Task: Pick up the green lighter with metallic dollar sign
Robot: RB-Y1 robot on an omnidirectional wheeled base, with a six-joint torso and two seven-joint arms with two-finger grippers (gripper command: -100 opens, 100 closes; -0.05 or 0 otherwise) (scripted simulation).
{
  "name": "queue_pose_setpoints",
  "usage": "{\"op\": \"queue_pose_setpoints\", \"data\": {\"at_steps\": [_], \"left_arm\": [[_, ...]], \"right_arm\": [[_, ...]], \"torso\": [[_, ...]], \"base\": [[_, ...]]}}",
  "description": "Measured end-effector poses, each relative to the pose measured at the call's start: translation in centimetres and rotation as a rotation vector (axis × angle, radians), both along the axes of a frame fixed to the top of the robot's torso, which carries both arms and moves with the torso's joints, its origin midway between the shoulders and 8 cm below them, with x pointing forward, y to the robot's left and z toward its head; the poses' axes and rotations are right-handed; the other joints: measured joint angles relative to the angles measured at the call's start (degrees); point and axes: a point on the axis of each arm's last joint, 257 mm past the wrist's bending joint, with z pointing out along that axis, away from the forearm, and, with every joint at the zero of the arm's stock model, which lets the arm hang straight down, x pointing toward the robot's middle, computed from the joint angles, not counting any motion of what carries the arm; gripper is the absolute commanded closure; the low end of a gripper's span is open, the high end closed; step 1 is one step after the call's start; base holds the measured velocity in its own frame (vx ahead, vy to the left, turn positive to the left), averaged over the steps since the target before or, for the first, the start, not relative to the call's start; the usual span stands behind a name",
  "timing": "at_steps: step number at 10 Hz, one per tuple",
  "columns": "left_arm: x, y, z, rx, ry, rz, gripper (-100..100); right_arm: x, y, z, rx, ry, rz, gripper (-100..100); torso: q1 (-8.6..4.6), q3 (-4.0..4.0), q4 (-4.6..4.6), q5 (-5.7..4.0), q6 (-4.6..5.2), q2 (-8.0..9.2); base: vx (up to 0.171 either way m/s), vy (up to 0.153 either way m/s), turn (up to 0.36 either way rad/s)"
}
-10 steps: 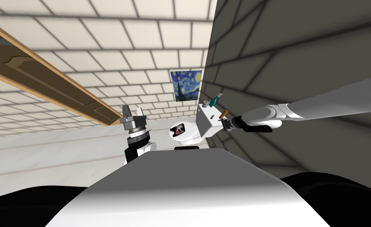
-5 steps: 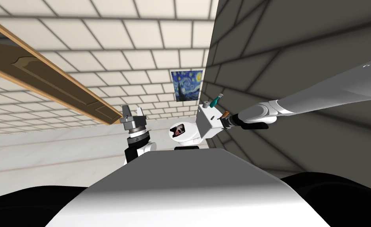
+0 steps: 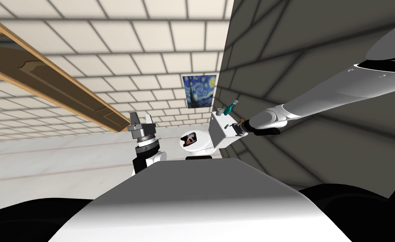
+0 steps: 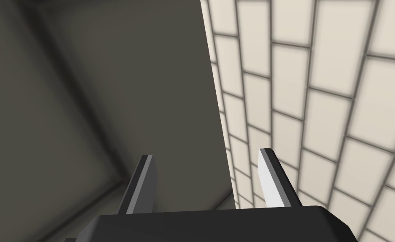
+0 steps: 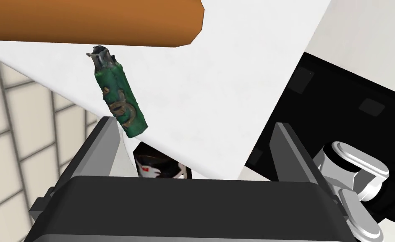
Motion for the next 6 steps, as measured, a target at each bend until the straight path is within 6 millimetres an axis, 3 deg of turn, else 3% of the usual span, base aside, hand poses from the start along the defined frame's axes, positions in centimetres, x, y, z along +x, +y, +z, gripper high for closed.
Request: {"op": "queue_pose_setpoints", "data": {"at_steps": [6], "left_arm": [[0.0, 0.0, 0.0, 0.000, 0.000, 0.000, 0]], "right_arm": [[1.8, 1.4, 0.4, -0.123, 0.002, 0.149, -100]], "torso": [[0.02, 0.01, 0.00, 0.00, 0.01, 0.01]], "base": [[0.019, -0.021, 0.027]]}}
